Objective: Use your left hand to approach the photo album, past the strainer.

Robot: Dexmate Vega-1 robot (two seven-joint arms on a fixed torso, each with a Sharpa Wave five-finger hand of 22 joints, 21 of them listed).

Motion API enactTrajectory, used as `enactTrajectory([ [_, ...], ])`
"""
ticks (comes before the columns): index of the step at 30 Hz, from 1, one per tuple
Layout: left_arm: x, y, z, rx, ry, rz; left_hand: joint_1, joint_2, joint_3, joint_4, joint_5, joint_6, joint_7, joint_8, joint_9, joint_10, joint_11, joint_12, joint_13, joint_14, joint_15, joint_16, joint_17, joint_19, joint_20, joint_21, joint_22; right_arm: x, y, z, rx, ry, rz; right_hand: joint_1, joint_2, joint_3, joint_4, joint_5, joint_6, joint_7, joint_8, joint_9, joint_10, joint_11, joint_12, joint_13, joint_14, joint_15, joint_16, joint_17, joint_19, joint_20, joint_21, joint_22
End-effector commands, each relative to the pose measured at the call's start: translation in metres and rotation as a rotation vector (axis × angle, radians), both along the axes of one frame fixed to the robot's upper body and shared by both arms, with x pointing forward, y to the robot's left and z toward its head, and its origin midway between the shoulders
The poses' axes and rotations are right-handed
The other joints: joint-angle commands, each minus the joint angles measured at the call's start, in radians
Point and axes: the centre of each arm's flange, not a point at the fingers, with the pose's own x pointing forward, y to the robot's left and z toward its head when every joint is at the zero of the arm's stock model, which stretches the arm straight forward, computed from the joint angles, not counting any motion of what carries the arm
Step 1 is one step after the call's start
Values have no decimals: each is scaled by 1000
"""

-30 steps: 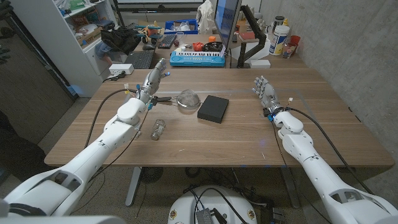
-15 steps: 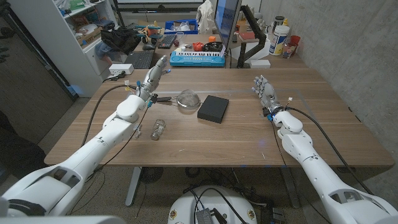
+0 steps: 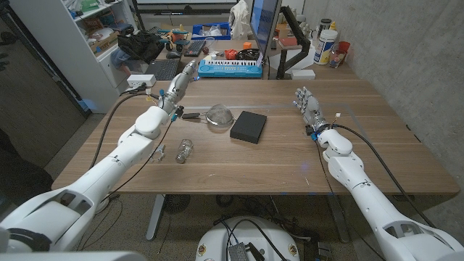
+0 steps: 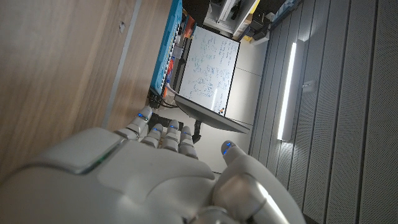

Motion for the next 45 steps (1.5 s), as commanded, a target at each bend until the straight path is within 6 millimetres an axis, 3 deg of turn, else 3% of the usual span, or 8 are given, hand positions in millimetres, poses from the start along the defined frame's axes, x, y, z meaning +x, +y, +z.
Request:
enactTrajectory([
  [1, -3, -3, 10, 61, -25, 15, 9, 77, -2, -5, 7, -113, -9, 1, 6, -119, 1, 4, 5, -158, 5, 2, 5, -153, -11, -4, 3, -3, 4, 3, -1, -20, 10, 11, 104, -1, -4, 7, 8, 0, 8, 3, 6, 0, 8, 3, -1, -1, 2, 3, 1, -78, -2, 2],
  [45, -12, -27, 45, 259, -125, 30, 10, 77, -6, -4, 9, -104, -7, 1, 6, -117, -3, 3, 5, -155, 1, 0, 4, -146, -12, -15, 3, -6, 11, 14, -39, -72, 11, 15, 104, -1, -6, 7, 16, -3, 8, 3, 15, -1, 9, 3, 1, 2, 1, 2, 6, -75, -13, 2],
])
